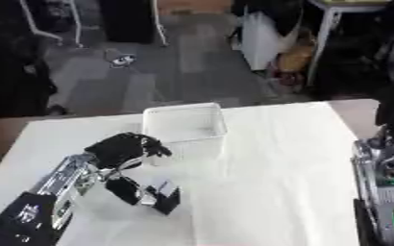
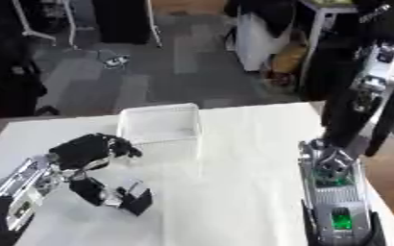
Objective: Pick up objects on the table and place them in the box.
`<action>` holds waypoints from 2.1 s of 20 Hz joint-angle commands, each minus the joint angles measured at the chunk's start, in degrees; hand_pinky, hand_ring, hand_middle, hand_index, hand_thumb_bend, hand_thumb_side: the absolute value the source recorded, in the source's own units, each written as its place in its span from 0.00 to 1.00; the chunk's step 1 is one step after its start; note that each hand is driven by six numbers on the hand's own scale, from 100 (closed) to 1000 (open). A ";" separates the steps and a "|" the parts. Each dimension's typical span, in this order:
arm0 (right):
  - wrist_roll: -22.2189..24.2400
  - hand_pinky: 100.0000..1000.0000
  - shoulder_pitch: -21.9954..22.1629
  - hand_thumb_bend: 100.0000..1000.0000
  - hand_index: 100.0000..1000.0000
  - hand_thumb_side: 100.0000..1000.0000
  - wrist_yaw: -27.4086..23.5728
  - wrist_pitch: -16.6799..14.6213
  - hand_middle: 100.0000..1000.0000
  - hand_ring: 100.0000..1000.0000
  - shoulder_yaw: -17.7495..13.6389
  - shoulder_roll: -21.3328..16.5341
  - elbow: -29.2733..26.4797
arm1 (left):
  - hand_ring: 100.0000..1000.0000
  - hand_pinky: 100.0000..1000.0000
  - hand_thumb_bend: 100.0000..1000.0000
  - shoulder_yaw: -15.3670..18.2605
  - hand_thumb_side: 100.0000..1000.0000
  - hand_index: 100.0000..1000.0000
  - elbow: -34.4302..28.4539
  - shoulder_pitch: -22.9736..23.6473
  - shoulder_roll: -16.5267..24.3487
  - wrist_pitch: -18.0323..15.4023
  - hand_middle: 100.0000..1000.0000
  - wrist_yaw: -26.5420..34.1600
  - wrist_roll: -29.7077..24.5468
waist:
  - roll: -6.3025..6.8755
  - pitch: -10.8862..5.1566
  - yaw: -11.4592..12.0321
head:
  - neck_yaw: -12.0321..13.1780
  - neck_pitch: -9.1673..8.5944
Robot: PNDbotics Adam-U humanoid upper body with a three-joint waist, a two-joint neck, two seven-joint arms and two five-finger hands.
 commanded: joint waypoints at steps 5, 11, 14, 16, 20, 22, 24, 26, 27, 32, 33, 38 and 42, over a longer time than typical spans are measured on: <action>0.29 0.82 -1.17 0.01 0.80 1.00 -0.22 -0.15 0.70 0.71 0.24 0.22 -0.90 | 0.71 0.55 0.40 -2.02 0.77 0.83 3.04 -3.14 1.82 -4.45 0.76 -5.85 1.75 | 0.21 -0.57 -0.25 | 0.57 0.41; 0.41 0.82 -1.14 0.01 0.80 1.00 -0.33 -0.17 0.70 0.71 0.33 0.29 -0.88 | 0.72 0.57 0.34 -3.18 0.74 0.82 6.17 -4.55 2.60 -7.43 0.77 -9.52 3.12 | 0.22 -0.56 -0.39 | 0.76 0.33; 0.47 0.82 -1.11 0.01 0.80 1.00 -0.39 -0.20 0.70 0.71 0.37 0.32 -0.85 | 0.73 0.59 0.31 -3.87 0.73 0.81 7.25 -5.43 2.93 -8.86 0.78 -11.73 4.10 | 0.24 -0.57 -0.45 | 0.91 0.31; 0.51 0.82 -1.10 0.01 0.80 1.00 -0.43 -0.21 0.70 0.71 0.40 0.35 -0.85 | 0.73 0.60 0.30 -4.45 0.73 0.81 8.25 -6.02 3.09 -9.88 0.79 -13.49 4.65 | 0.26 -0.57 -0.49 | 1.04 0.26; 0.56 0.82 -1.12 0.01 0.80 1.00 -0.49 -0.23 0.70 0.71 0.44 0.44 -0.88 | 0.72 0.61 0.30 -4.77 0.74 0.81 9.70 -6.73 3.03 -11.02 0.79 -16.48 6.89 | 0.27 -0.51 -0.62 | 1.03 0.27; 0.59 0.82 -1.14 0.01 0.80 1.00 -0.50 -0.23 0.70 0.71 0.45 0.52 -0.92 | 0.72 0.61 0.30 -4.79 0.74 0.81 10.31 -7.13 2.93 -11.28 0.79 -17.87 8.22 | 0.26 -0.50 -0.71 | 1.05 0.22; 0.64 0.82 -1.15 0.01 0.80 1.00 -0.54 -0.24 0.70 0.71 0.51 0.64 -0.95 | 0.73 0.62 0.30 -4.92 0.74 0.81 11.13 -7.78 2.79 -11.68 0.79 -19.25 9.11 | 0.28 -0.47 -0.86 | 1.22 0.17; 0.72 0.82 -1.16 0.01 0.80 1.00 -0.60 -0.26 0.70 0.71 0.61 0.76 -0.99 | 0.74 0.62 0.30 -5.27 0.74 0.81 12.27 -8.61 2.64 -12.49 0.79 -20.68 9.54 | 0.33 -0.44 -1.05 | 1.45 0.20; 0.78 0.82 -1.16 0.01 0.80 1.00 -0.63 -0.27 0.70 0.71 0.66 0.83 -0.99 | 0.74 0.62 0.29 -5.46 0.74 0.81 12.84 -9.00 2.55 -12.96 0.79 -21.38 9.72 | 0.35 -0.43 -1.14 | 1.52 0.23; 0.95 0.82 -1.20 0.01 0.80 1.00 -0.75 -0.30 0.70 0.71 0.81 1.13 -1.10 | 0.73 0.60 0.29 -5.69 0.74 0.81 15.09 -9.92 2.01 -14.45 0.79 -23.88 11.25 | 0.42 -0.33 -1.54 | 1.62 0.29; 0.97 0.82 -1.21 0.01 0.80 1.00 -0.77 -0.30 0.70 0.71 0.83 1.19 -1.15 | 0.73 0.60 0.29 -5.68 0.74 0.81 15.42 -9.91 1.90 -14.62 0.78 -24.17 11.55 | 0.44 -0.31 -1.61 | 1.62 0.33; 0.99 0.82 -1.27 0.01 0.80 1.00 -0.82 -0.38 0.70 0.71 0.92 1.38 -1.21 | 0.71 0.58 0.29 -5.68 0.73 0.80 16.71 -9.83 1.46 -15.18 0.77 -25.29 12.42 | 0.48 -0.28 -1.84 | 1.56 0.43; 0.97 0.82 -1.32 0.01 0.80 1.00 -0.84 -0.44 0.70 0.71 0.95 1.44 -1.21 | 0.70 0.57 0.29 -5.68 0.73 0.80 17.47 -9.77 1.14 -15.50 0.76 -25.96 12.85 | 0.47 -0.24 -1.93 | 1.59 0.45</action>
